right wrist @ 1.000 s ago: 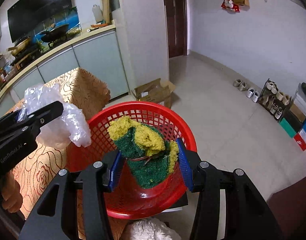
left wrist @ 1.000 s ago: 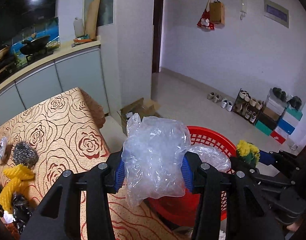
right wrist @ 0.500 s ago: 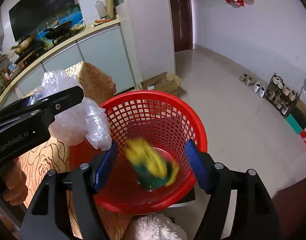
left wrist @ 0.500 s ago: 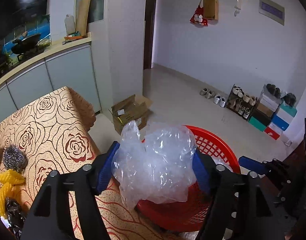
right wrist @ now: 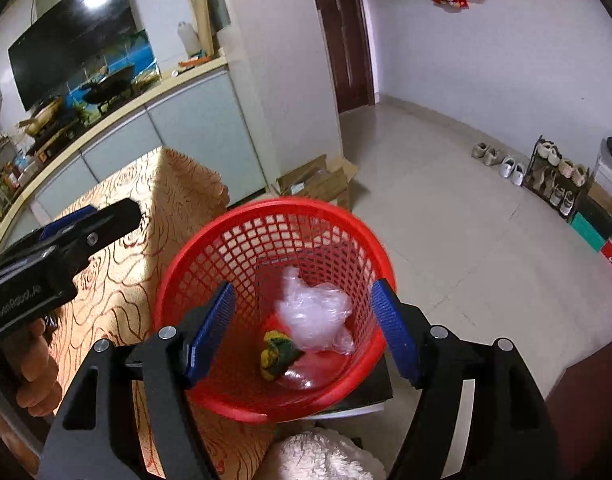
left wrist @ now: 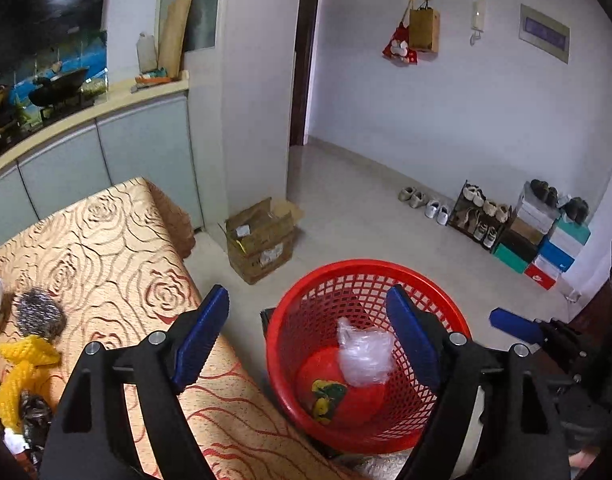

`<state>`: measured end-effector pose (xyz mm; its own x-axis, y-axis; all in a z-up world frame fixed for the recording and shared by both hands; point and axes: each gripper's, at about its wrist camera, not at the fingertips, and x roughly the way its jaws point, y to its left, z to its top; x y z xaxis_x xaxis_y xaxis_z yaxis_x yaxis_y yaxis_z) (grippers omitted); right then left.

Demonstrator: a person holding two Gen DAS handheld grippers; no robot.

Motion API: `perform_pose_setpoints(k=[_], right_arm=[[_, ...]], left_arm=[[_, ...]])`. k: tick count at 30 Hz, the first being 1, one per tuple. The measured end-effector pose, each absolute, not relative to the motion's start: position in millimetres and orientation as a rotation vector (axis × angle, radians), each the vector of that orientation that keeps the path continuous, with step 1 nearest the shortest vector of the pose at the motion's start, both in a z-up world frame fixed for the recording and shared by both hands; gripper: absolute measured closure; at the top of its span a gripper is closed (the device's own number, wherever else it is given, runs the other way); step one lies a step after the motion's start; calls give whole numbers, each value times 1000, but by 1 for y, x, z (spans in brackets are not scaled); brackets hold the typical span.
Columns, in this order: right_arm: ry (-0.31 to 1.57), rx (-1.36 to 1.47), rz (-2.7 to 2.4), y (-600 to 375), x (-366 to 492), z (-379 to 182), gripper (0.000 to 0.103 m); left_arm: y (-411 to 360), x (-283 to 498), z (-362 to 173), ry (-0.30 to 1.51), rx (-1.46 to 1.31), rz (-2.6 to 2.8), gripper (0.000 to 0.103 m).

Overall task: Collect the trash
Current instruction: 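Open the right tool dropping the sponge while the left tool drops the bag, then move both open tools back over the trash on the table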

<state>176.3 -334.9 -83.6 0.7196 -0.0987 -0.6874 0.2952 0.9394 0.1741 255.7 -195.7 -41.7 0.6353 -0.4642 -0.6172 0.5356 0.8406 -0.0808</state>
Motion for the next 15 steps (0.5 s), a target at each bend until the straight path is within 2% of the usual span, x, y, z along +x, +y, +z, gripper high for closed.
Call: perform_pose_setpoints(k=[10, 15], right_arm=[[681, 232, -228, -322, 169, -65, 32], [655, 213, -224, -307, 166, -56, 24]], left_arm=[[-158, 231, -20, 600, 82, -514, 20], [-135, 214, -10, 568, 66, -473, 14]])
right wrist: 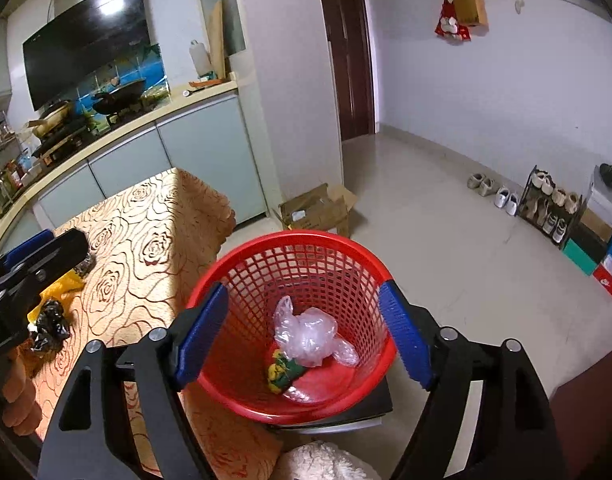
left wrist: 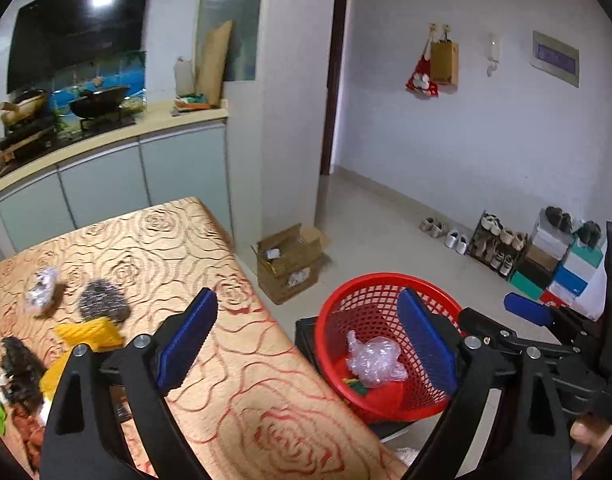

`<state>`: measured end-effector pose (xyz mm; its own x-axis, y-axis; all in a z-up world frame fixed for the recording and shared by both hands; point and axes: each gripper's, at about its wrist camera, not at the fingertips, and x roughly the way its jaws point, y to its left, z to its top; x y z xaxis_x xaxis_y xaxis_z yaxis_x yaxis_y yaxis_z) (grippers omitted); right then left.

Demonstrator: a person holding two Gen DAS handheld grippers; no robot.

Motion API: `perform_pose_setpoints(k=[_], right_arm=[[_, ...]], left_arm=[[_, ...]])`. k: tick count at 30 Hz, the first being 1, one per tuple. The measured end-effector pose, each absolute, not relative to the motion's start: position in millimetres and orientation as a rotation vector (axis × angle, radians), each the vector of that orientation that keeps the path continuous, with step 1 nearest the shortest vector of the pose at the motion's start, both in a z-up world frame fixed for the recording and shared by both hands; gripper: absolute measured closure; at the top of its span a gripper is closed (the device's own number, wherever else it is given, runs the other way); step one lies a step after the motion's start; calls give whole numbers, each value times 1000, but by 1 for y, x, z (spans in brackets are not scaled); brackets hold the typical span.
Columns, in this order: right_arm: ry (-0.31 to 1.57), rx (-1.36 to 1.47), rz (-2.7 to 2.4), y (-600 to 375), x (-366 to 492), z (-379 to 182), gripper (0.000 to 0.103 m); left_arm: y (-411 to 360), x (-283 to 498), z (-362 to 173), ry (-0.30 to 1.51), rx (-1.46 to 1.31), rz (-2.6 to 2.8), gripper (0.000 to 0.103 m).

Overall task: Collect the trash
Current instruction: 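Move both open tools back over the trash on the table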

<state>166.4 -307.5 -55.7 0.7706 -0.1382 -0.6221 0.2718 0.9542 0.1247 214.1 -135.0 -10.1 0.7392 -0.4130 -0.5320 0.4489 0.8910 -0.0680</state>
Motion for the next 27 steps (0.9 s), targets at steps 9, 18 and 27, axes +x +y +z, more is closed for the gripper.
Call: perform_pose_setpoints(k=[9, 18, 27], right_arm=[[611, 172, -171, -270, 161, -39, 14], [612, 127, -60, -219, 168, -35, 13], [619, 92, 34, -177, 174, -34, 13]], left_arm=[[-84, 186, -4, 538, 39, -382, 12], [-13, 168, -20, 568, 2, -220, 12], [72, 147, -40, 603, -51, -40, 12]])
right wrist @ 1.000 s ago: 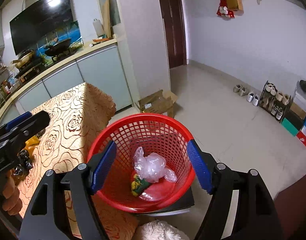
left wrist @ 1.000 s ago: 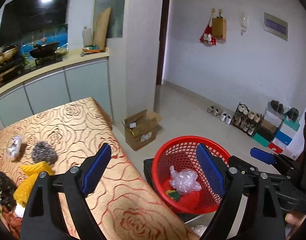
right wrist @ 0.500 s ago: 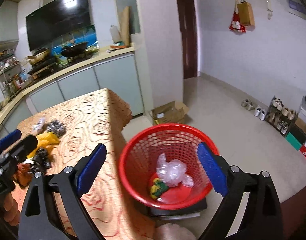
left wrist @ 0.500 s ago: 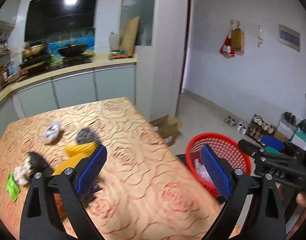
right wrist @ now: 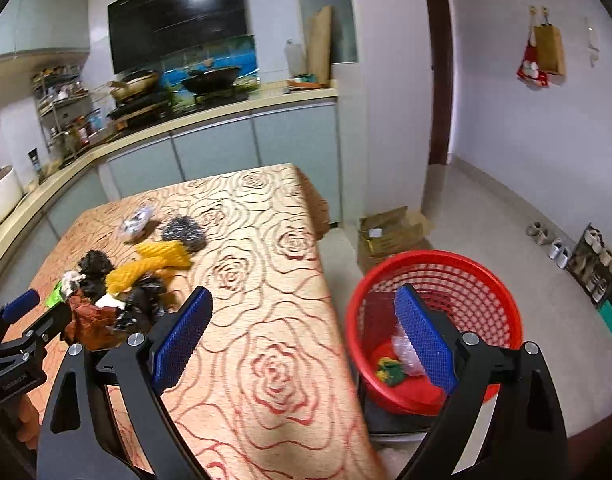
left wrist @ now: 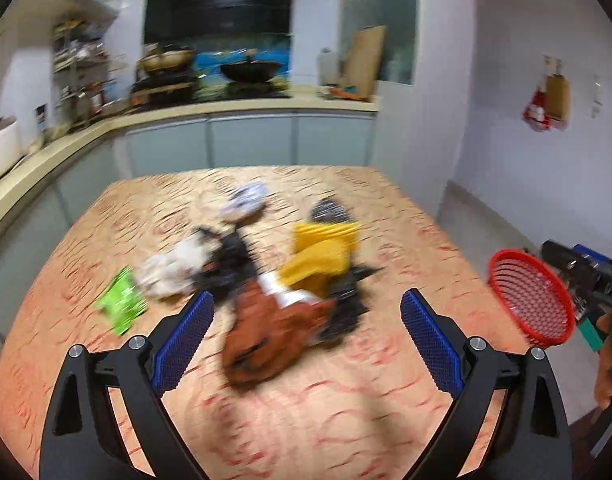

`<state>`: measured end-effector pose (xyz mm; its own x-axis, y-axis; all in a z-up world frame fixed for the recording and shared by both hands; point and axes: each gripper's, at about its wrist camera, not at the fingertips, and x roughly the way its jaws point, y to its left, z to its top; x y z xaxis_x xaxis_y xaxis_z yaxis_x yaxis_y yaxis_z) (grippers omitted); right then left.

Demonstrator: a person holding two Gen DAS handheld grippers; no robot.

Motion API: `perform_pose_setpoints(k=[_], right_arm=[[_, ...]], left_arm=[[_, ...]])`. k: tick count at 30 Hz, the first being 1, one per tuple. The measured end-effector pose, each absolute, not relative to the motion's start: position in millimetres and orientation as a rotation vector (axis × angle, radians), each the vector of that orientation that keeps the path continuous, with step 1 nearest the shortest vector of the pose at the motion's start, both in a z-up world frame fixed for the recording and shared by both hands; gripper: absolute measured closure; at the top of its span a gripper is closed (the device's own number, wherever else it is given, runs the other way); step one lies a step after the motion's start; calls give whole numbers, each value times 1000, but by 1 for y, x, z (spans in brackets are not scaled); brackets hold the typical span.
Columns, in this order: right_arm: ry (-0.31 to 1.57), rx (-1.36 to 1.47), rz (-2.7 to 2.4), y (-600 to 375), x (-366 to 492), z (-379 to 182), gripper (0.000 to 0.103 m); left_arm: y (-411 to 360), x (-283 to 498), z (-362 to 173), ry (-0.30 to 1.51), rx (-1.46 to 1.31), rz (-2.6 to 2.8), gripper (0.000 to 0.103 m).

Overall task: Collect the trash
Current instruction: 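Move both open tools back over the trash on the table, then grasp the brown cloth with the left tool while the right tool grasps a black plastic bag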

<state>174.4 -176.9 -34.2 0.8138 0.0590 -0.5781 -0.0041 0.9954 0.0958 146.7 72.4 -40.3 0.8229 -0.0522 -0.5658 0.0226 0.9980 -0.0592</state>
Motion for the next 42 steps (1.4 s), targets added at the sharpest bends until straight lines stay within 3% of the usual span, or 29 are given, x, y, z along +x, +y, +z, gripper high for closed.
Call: perform_pose_setpoints(k=[7, 18, 24, 29, 30, 42], right_arm=[[641, 70, 78, -154, 184, -37, 13], [663, 35, 140, -121, 199, -34, 13], [682, 35, 150, -111, 208, -36, 13], [715, 40, 181, -99, 215, -44, 13], [721, 40, 187, -96, 216, -45, 13], [788, 31, 260, -52, 236, -69, 13]], left_arm=[[104, 139, -57, 624, -97, -28, 12], [89, 170, -72, 655, 12, -100, 13], [99, 183, -79, 690, -25, -134, 45], [99, 184, -83, 687, -17, -164, 52], [99, 183, -82, 685, -11, -159, 65], [132, 158, -61, 617, -84, -104, 71]])
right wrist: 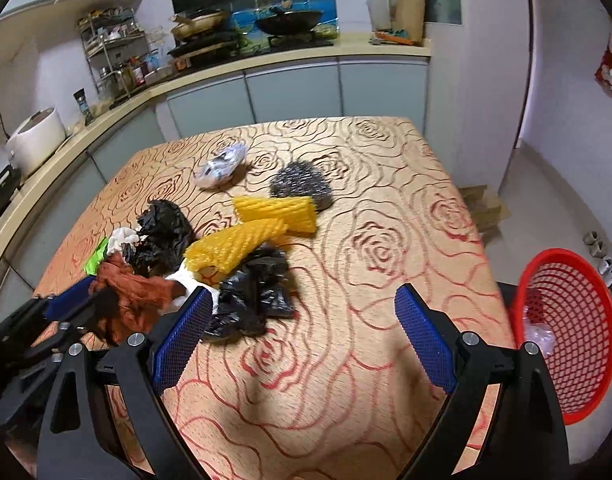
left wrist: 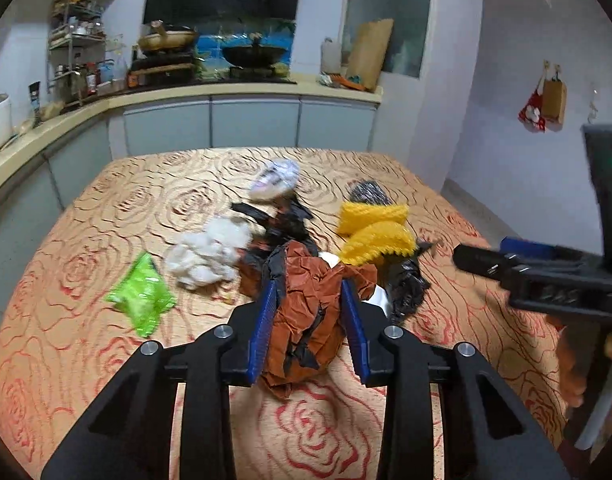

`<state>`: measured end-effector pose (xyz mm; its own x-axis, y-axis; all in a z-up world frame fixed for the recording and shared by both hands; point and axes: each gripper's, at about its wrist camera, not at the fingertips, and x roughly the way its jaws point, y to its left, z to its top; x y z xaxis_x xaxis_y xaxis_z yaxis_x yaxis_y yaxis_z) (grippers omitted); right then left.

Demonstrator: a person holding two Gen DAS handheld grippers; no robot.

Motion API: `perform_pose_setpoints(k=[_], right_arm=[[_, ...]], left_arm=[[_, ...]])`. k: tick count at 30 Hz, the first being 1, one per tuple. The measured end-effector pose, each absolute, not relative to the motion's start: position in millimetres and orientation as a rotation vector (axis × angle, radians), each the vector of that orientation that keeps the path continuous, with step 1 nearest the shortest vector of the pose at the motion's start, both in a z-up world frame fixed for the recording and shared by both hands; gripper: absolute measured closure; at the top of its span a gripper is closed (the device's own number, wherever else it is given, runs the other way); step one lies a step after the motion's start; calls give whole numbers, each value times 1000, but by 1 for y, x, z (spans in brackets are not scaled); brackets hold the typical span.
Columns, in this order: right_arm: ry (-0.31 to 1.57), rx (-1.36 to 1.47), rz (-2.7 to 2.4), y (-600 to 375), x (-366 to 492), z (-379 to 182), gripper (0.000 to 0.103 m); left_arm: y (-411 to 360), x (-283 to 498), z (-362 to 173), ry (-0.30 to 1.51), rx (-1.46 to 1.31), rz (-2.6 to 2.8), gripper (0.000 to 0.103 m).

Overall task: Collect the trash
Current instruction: 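Grasp the brown cloth with the left tool while the right tool grasps a black plastic bag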

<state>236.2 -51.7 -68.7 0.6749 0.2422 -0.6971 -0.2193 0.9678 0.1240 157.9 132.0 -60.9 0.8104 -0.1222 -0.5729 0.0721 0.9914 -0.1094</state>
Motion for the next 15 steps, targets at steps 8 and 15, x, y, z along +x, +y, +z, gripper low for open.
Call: perform_pose_setpoints(k=[8, 15], right_arm=[[829, 8, 313, -18, 258, -85, 27], [922, 39, 343, -10, 275, -104, 57]], left_arm=[[146, 147, -46, 566, -99, -77, 71], [152, 144, -43, 560, -106, -60, 71]])
